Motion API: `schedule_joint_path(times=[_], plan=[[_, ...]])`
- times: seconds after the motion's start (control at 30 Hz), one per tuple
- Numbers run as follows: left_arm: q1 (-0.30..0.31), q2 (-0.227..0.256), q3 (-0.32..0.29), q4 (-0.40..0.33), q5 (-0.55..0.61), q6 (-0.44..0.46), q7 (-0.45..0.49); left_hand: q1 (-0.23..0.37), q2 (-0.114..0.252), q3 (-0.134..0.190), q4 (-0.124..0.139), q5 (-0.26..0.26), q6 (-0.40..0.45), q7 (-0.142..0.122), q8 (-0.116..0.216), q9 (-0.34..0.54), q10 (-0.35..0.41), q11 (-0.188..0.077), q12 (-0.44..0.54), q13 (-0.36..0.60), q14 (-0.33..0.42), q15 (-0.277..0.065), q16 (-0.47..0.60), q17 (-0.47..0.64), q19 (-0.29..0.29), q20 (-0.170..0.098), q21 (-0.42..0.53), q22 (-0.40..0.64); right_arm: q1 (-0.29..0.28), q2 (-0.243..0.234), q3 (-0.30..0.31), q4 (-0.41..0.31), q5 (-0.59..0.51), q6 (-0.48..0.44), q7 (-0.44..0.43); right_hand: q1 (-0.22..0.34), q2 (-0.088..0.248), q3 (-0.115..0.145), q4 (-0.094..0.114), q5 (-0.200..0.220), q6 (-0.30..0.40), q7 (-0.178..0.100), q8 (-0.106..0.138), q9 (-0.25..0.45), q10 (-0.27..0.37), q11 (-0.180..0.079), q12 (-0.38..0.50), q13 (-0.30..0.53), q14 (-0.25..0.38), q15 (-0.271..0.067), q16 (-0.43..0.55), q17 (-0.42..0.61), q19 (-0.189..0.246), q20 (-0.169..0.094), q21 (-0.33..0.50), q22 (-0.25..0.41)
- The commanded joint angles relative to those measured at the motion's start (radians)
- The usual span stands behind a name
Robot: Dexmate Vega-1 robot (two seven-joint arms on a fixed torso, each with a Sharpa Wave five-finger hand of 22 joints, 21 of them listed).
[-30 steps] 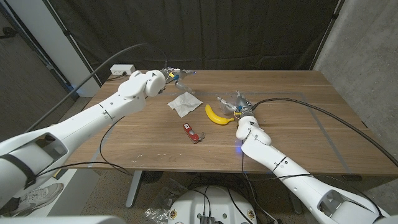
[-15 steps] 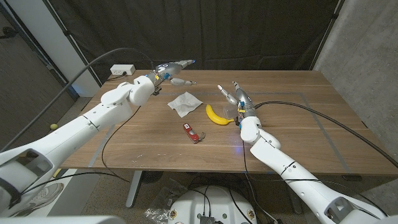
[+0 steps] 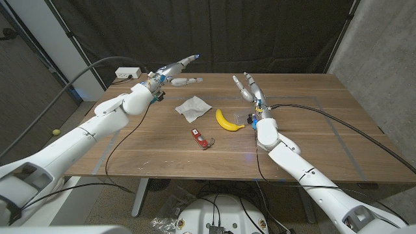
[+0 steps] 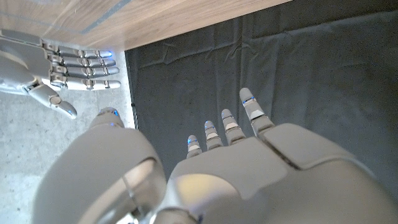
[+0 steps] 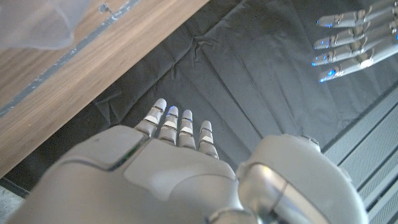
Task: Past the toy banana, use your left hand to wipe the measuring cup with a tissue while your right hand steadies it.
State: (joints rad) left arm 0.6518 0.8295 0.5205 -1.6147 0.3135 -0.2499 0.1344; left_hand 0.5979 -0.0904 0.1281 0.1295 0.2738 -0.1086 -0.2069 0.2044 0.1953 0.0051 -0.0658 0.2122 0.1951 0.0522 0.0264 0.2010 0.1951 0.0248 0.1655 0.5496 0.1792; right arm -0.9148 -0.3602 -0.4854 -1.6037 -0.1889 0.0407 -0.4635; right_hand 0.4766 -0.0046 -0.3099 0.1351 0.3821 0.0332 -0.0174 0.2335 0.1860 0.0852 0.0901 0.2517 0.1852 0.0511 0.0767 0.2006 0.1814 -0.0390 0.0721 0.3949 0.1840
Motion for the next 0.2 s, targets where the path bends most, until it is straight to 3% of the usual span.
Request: schedule_joint_path(times=[0.03,0.2], plan=[[0.062,-0.008,-0.070,0.049,-0.104,-0.071,0.022,-0.006,-0.001,-0.006,0.002,0.006,0.001,-0.002,-0.001,-0.001,-0.006,0.002,0.000,0.003,0.002,0.006,0.000,0.003,-0.011,0.000,-0.008,0.005,-0.005,0.030,0.055,0.055,0.079,0.182,-0.041,0.006,0.011,0.004,-0.003,0.007,0.017,0.000,0.009,0.002,0.016,-0.002,0.007,0.001,0.005,-0.016,0.003,-0.001,0.001,-0.007,-0.007,0.003],[0.060,-0.030,-0.070,0.081,-0.124,-0.053,0.014,-0.008,0.003,-0.007,0.002,0.007,-0.002,0.009,-0.003,-0.001,-0.007,0.009,-0.001,0.002,0.002,0.006,0.000,0.003,-0.011,-0.002,-0.010,0.005,0.019,0.034,0.056,0.086,0.071,0.193,-0.038,0.008,0.016,0.006,-0.004,0.007,0.018,0.001,0.007,0.002,0.018,-0.005,0.006,0.001,0.011,-0.021,0.004,-0.001,0.004,-0.007,-0.008,0.003]])
